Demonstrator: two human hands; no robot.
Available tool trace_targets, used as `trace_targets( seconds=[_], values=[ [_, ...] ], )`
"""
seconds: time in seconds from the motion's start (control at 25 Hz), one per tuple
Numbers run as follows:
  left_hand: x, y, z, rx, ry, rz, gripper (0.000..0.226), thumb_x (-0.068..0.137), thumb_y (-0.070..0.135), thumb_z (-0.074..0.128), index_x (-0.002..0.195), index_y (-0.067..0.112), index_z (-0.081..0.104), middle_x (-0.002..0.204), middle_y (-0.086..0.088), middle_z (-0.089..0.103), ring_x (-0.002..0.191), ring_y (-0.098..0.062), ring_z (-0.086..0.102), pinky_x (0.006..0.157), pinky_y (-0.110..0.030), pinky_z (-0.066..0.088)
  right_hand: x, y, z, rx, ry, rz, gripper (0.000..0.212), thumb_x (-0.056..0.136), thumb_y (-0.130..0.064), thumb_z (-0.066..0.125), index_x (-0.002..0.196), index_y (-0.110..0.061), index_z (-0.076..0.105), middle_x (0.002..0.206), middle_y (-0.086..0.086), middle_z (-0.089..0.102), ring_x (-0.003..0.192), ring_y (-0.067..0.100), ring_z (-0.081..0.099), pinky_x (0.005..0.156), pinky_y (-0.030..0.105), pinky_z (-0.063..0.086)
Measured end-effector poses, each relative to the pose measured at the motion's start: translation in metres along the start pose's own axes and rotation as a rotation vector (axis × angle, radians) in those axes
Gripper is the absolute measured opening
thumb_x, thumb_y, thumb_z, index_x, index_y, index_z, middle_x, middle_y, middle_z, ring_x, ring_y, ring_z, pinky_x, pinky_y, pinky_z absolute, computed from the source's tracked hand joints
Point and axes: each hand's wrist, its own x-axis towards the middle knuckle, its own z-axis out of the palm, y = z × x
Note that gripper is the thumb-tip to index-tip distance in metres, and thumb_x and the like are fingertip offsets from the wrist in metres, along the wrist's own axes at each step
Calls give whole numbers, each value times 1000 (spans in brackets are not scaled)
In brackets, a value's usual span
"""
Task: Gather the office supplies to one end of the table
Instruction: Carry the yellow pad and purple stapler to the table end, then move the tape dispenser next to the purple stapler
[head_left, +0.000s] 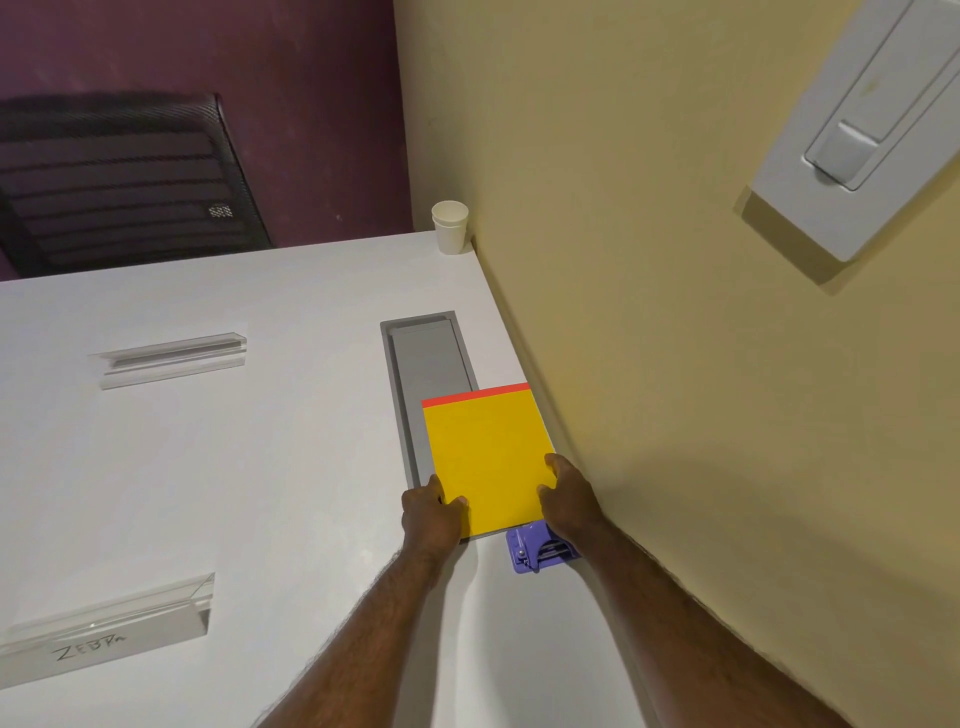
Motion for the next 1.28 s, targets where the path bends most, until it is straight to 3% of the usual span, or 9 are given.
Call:
trace_targets(
  seconds=[0.16, 0.44, 0.64, 0.76, 0.96, 1.28],
  values=[
    [4, -6, 5, 44, -29, -26, 55, 92, 23, 64, 126, -15, 44, 126, -38, 46, 118, -53, 46, 97, -59, 44, 0, 2, -2, -11, -30, -2, 55, 96, -9, 48, 148, -10, 28, 154, 11, 33, 125, 31, 52, 98, 39, 46],
    [-7, -6, -1, -28, 8, -25, 64, 87, 27, 70, 129, -15, 44, 128, -37, 47, 119, -50, 47, 98, -60, 43, -8, -4, -4, -18, 30, -69, 55, 96, -12, 51, 147, -9, 30, 155, 10, 33, 135, 27, 42, 105, 34, 38],
    [-46, 12, -37, 90, 112, 120, 66, 85, 31, 72, 137, 1, 44, 134, -20, 43, 124, -32, 44, 103, -43, 41, -35, -37, -3, -142, 103, -287, 54, 95, -15, 54, 145, -11, 34, 158, 8, 24, 145, 26, 26, 115, 36, 26],
    [-72, 23, -80, 278, 201, 301, 65, 87, 32, 69, 143, 14, 42, 139, -9, 40, 130, -26, 38, 105, -37, 36, -60, -70, 5, -279, 95, -471, 54, 95, -18, 53, 146, -14, 34, 161, 6, 16, 149, 24, 13, 120, 39, 15],
    [-135, 29, -178, 569, 392, 483, 59, 89, 34, 62, 142, 26, 38, 139, 3, 36, 128, -19, 35, 100, -36, 32, -113, -146, 28, -312, 50, -766, 52, 94, -19, 56, 143, -17, 39, 159, 3, 23, 148, 20, 18, 120, 37, 17],
    [-286, -40, -329, 542, 824, 358, 56, 90, 34, 63, 141, 31, 40, 140, 5, 37, 128, -16, 36, 104, -36, 30, -235, -246, 108, -243, -167, -1167, 49, 95, -18, 54, 142, -18, 41, 158, 1, 24, 148, 18, 16, 120, 32, 8]
  ],
)
